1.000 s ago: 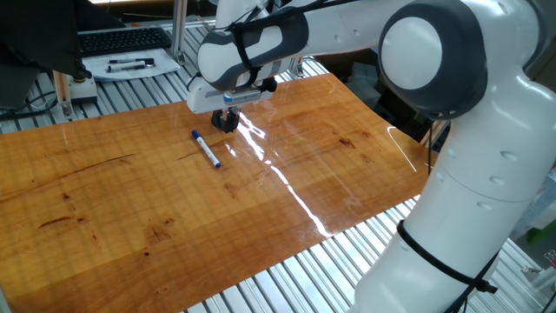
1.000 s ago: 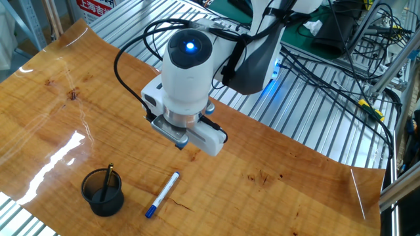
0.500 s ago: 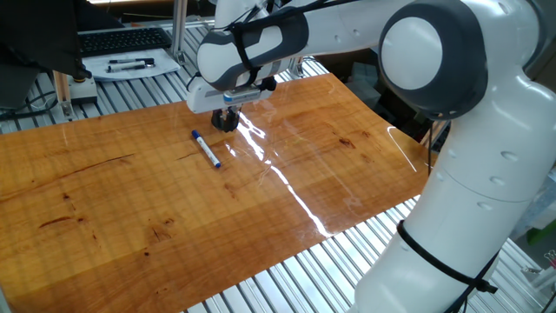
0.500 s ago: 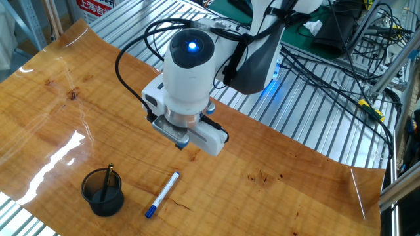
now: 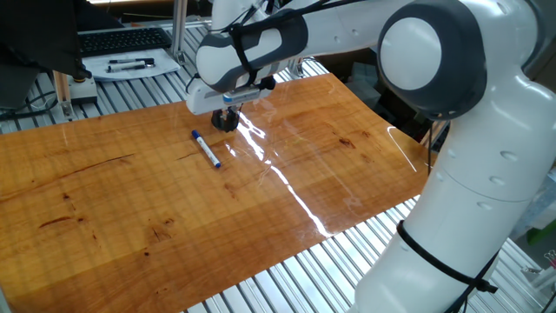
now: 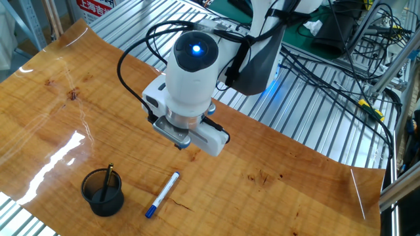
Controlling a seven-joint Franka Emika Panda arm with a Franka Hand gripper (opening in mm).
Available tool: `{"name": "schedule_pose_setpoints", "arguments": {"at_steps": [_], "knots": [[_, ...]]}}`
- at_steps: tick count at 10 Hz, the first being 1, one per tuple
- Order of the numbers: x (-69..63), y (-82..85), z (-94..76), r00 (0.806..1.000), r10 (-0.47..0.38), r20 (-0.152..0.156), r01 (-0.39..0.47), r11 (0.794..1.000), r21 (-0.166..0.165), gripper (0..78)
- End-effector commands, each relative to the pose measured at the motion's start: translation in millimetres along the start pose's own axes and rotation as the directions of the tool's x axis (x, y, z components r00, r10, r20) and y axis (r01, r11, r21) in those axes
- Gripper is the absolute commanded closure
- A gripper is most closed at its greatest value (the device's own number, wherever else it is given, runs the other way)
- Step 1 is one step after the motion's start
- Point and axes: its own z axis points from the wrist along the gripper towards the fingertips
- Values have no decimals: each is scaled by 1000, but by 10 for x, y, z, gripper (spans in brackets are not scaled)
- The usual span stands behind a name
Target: Put the pen into the pen holder
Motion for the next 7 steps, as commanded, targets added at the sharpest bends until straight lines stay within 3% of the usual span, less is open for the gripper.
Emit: {"name": "schedule_pose_setpoints", "arguments": {"at_steps": [1,7], "knots": [[21,39,-25,999,-41,-2,41,993,-108,776],[20,39,-26,998,-60,7,60,993,-97,776]]}}
